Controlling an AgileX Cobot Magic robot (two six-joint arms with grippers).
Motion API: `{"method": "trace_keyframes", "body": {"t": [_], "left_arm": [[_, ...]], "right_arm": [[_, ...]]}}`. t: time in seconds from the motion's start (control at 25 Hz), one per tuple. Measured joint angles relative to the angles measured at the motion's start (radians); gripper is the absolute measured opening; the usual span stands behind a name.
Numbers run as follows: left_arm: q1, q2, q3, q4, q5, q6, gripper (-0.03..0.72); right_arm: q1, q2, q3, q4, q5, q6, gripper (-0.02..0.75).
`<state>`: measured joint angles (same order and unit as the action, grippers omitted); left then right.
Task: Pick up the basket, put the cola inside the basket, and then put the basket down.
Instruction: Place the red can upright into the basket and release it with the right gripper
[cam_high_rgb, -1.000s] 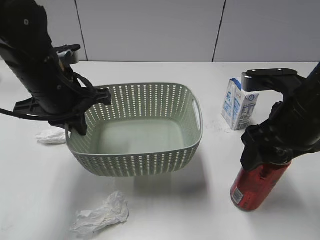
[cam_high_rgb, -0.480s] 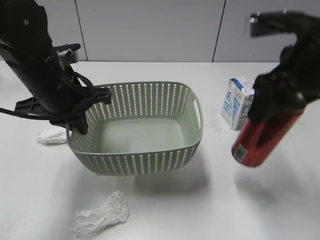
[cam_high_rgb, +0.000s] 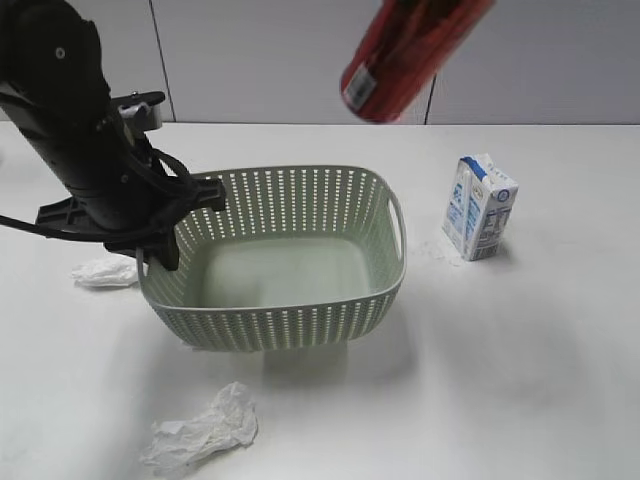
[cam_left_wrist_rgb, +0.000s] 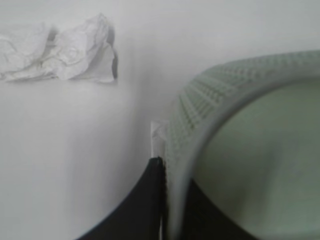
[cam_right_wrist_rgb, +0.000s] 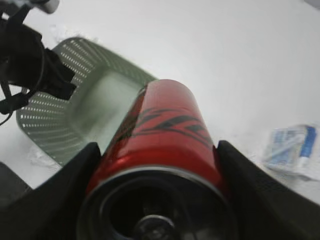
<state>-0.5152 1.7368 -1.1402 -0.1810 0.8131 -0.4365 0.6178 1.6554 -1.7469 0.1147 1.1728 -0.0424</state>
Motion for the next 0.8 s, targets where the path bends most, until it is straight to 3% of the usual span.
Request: {"method": "trace_keyframes", "body": {"t": [0.28,0.48,0.8], "left_arm": [[0.0,0.0,0.001,0.001,0.002,0.001,0.002],[0.0,0.0,0.001,0.001,0.005,0.001,0.002],[0.0,0.0,0.001,0.001,0.005,0.001,0.002]], "right_arm": [[0.122,0.223,0.0,-0.081,0.011,-0.001,0.498],[0.128,0.309,0.0,-0.115,0.01,-0.001,0.498],[0.128,0.326,0.0,-0.034,0.01,-0.068,0.501]]}}
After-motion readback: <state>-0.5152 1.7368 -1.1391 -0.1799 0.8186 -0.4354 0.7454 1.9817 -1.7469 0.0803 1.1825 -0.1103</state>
